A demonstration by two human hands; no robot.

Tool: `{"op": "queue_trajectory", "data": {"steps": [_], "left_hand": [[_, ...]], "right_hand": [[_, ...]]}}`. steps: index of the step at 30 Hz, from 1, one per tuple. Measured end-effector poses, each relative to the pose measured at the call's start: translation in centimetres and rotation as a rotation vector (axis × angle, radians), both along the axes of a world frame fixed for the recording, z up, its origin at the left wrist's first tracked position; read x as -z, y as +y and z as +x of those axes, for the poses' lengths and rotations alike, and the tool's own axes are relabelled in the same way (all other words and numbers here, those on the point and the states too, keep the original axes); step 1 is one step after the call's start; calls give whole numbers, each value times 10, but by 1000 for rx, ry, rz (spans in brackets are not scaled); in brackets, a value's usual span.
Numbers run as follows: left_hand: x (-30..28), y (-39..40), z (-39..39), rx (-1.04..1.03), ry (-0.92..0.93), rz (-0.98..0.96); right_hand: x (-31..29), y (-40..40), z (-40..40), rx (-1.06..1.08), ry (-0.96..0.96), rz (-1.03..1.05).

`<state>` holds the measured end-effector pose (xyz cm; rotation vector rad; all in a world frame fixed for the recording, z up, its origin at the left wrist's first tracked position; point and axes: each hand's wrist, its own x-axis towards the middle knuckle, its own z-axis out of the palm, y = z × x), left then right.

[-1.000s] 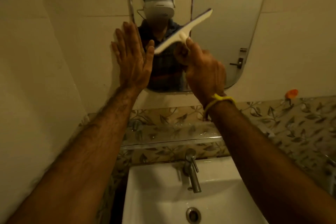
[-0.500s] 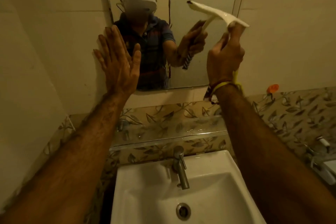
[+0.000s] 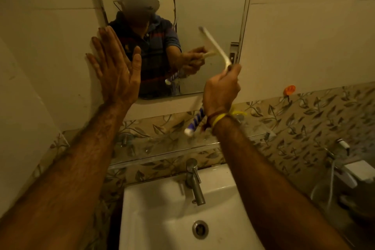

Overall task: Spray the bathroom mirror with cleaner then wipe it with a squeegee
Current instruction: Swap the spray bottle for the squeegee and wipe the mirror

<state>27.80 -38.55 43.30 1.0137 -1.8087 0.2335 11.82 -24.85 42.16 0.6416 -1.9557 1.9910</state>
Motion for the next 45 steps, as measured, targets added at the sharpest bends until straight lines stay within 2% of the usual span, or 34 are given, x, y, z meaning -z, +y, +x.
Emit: {"op": "queue_trajectory", "data": {"steps": [3,7,10,14,16,20,23,25,28,31,35,37,41,45], "left_hand": [[2,-2,4,45,-11,-2],[5,-6,12,115,-24,0],[5,-6,13,159,-11,23],[4,-7,19,221,9,88],[3,-7,23,321,69,122],[1,-5,28,549,289,158],[-2,-1,30,601,431,203],[-4,-3,35,605,395,231],[-4,-7,46,619,321,271],[-4,-7,42,576,293,279],[-1,-2,24,434,325,234],[4,-3,22,379,301,221],[27,-1,22,220,131,215],[49,6,5,73,76,236]], "right_hand": [[33,3,25,-87,33,70],[6,-5,10,-19,-49,-36],[11,-7,25,-34,-36,-12],[49,-4,71,-215,169,151],[40,-9,76,-216,301,198],[-9,-30,78,-208,792,275],[-14,-38,80,-108,1001,328],[14,-29,72,-168,1052,446],[53,-2,57,-192,1003,600],[36,-13,67,-176,971,515],[-6,-36,80,-192,1112,414],[-1,-29,66,-232,1119,469],[44,2,29,-223,1082,557],[23,-12,45,-235,1107,533]]}}
